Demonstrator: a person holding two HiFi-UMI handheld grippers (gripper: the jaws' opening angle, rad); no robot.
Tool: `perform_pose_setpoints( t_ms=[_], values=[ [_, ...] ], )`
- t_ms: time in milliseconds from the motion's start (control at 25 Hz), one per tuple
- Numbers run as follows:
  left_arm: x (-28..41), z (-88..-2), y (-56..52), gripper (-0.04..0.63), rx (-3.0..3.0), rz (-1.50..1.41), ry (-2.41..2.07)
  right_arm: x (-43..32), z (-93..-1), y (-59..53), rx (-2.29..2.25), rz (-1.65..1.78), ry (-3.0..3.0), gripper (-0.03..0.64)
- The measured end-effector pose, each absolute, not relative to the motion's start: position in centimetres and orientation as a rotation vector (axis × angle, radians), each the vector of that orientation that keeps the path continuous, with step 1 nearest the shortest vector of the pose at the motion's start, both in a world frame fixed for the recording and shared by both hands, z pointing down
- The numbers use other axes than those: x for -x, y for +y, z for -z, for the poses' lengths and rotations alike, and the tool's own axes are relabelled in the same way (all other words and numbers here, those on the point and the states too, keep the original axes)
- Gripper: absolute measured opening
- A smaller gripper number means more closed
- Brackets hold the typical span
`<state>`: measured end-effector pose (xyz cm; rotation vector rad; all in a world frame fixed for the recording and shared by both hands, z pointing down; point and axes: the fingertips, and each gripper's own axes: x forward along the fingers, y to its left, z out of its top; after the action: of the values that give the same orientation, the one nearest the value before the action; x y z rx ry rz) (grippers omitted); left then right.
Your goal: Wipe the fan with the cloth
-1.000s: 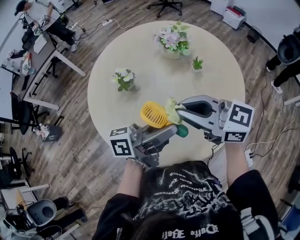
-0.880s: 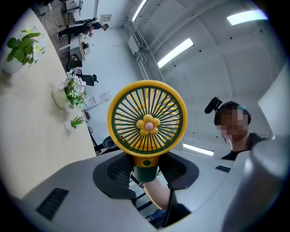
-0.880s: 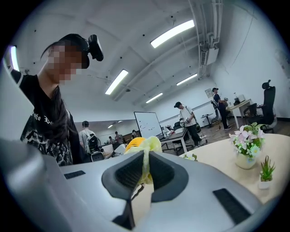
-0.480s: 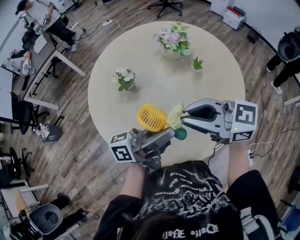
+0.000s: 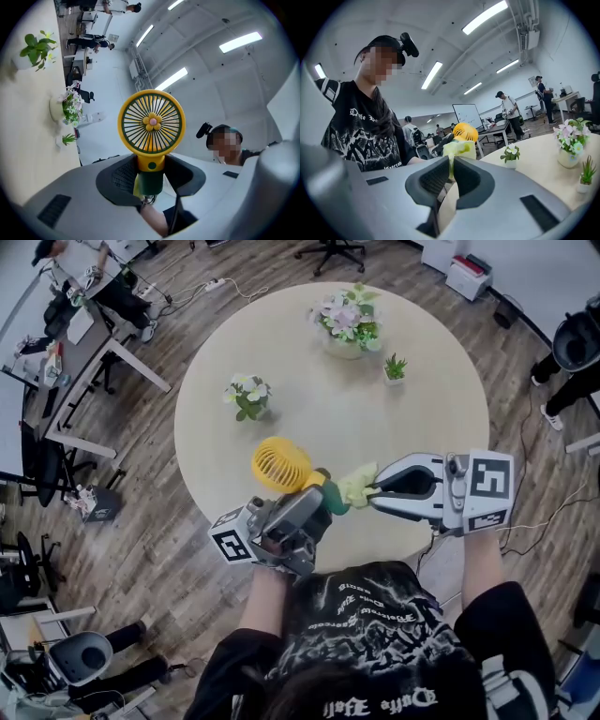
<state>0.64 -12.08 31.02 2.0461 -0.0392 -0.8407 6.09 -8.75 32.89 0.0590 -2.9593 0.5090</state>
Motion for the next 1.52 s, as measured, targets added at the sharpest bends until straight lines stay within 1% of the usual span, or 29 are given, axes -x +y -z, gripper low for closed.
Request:
perform_pose_setpoints(
  t_ms=[160,320,400,600,720,920,1200,1520],
  values=[
    [0.9,-31.4,-13.4,0.193,-2.023,0.897,-0.097,-5.2,-34.8,-7.3,-0.002,-0.514,-2.894,0.038],
    [1.3,-33.1,-14.2,0.193,-2.055,0.802,-0.226,-4.6,-37.0,-6.6,-0.048,-0.586,-2.867,0.038],
    [1.8,-35.2,-15.0,0.193,-2.066,0.683,-0.37,-4.7,-38.0,-6.4,-0.112,-0.627,-2.863,0.038],
    [2.9,-42.1,-15.8,0.193,-2.091,0.226,-0.768,-6.5,-40.3,-6.7,-0.401,-0.732,-2.846,0.038],
    [3.5,-44.8,-15.9,0.193,-2.09,0.09,-0.855,-8.2,-40.9,-7.1,-0.579,-0.8,-2.862,0.038],
    [4.7,-48.7,-16.7,0.193,-2.084,-0.184,-1.014,-11.4,-41.9,-8.2,-0.915,-0.817,-2.81,0.038],
    [5.7,-54.1,-16.7,0.193,-2.067,-0.701,-1.122,-12.5,-42.9,-9.2,-1.173,-0.801,-2.731,0.038],
    [5.7,-60.0,-16.6,0.193,-1.979,-1.084,-1.067,-11.9,-43.6,-9.1,-1.212,-0.812,-2.699,0.038]
  ],
)
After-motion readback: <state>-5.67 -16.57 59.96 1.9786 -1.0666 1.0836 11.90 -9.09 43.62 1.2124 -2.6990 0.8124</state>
